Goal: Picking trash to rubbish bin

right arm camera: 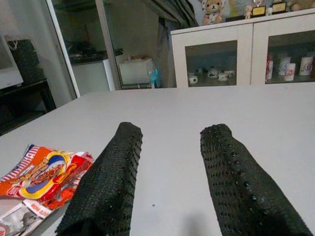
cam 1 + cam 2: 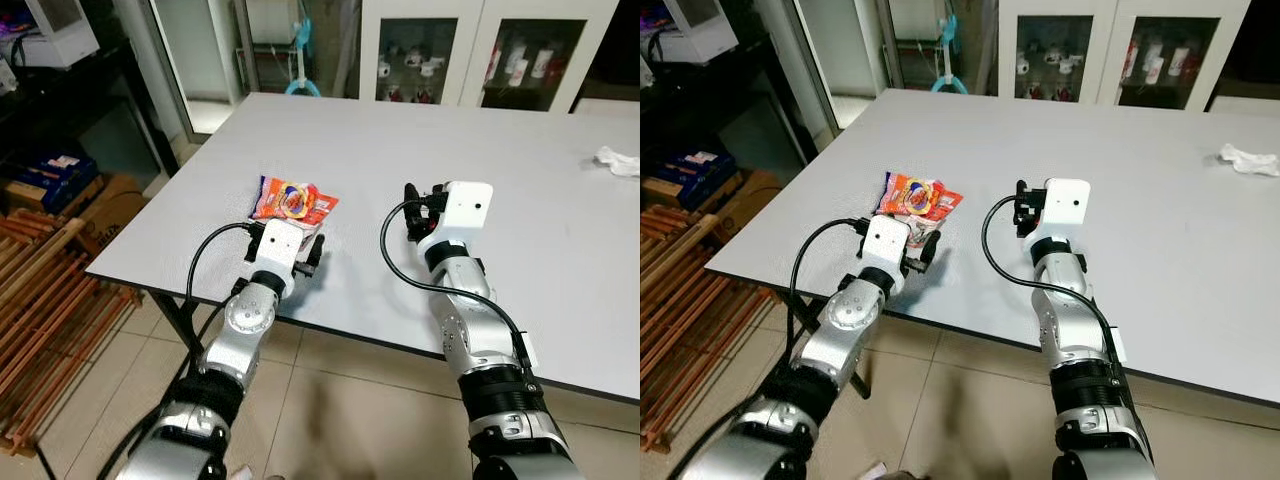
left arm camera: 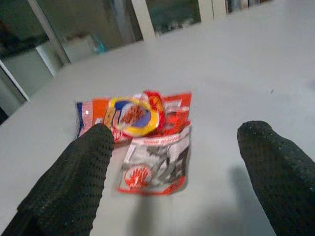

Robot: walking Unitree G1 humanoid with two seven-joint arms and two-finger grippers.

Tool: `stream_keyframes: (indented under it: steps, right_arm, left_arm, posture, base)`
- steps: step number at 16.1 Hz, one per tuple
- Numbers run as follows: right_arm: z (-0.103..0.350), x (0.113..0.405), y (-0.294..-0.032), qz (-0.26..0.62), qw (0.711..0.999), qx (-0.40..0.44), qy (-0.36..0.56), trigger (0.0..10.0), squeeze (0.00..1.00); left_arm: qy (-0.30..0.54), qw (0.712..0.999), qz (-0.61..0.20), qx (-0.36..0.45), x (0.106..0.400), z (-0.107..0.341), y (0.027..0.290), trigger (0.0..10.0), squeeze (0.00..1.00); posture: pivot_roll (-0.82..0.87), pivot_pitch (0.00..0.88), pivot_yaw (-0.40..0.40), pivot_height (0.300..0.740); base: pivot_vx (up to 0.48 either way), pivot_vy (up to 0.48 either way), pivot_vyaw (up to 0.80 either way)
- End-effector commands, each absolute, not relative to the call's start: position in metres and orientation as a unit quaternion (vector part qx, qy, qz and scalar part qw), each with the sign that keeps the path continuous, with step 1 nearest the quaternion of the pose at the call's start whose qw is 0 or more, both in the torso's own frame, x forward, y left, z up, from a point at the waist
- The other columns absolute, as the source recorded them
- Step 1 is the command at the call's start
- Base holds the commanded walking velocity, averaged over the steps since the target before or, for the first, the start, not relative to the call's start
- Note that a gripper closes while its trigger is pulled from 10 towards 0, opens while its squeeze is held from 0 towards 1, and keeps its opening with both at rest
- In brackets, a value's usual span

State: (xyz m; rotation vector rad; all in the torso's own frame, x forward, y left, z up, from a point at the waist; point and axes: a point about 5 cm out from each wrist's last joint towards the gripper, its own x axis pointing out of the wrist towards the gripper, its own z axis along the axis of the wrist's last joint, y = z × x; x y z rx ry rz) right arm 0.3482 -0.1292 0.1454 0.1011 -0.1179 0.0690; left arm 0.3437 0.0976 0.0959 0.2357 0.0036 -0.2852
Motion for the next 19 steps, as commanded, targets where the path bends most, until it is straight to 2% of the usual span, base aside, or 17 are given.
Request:
stream_keyframes:
  steps: [1, 8, 9, 10, 13, 19]
  right_arm:
    - [0.152, 0.35, -0.127, 0.036, 0.996, 0.053, -0.066, 10.0, 0.0]
    - [0.153, 0.351, -0.127, 0.035, 0.996, 0.053, -0.067, 10.0, 0.0]
    - [0.153, 0.351, -0.127, 0.035, 0.996, 0.052, -0.067, 10.0, 0.0]
    - [0.153, 0.351, -0.127, 0.035, 0.996, 0.052, -0.067, 10.0, 0.0]
    - [0.153, 0.351, -0.126, 0.035, 0.996, 0.053, -0.067, 10.0, 0.0]
    - [0.152, 0.346, -0.125, 0.035, 0.995, 0.055, -0.07, 10.0, 0.0]
  left_arm:
    - [0.003, 0.981, -0.141, 0.129, 0.348, 0.099, 0.101, 10.0, 1.0]
    - [0.003, 0.98, -0.146, 0.137, 0.36, 0.107, 0.1, 10.0, 1.0]
    - [0.004, 0.98, -0.145, 0.139, 0.36, 0.107, 0.1, 10.0, 0.94]
    - [0.007, 0.98, -0.141, 0.141, 0.362, 0.107, 0.1, 10.0, 0.0]
    - [0.02, 0.983, -0.122, 0.135, 0.369, 0.11, 0.106, 10.0, 0.0]
    - [0.046, 0.984, -0.133, 0.111, 0.378, 0.116, 0.103, 10.0, 0.0]
  posture:
    - [0.0, 0.0, 0.096, 0.74]
    - [0.0, 0.0, 0.095, 0.74]
    - [0.0, 0.0, 0.095, 0.74]
    - [0.0, 0.0, 0.095, 0.74]
    - [-0.01, 0.0, 0.097, 0.74]
    - [-0.04, 0.0, 0.114, 0.74]
  base:
    - [0.0, 0.0, 0.0]
    - [0.0, 0.0, 0.0]
    - [0.0, 0.0, 0.0]
    - [0.0, 0.0, 0.0]
    - [0.0, 0.0, 0.0]
    - [0.0, 0.0, 0.0]
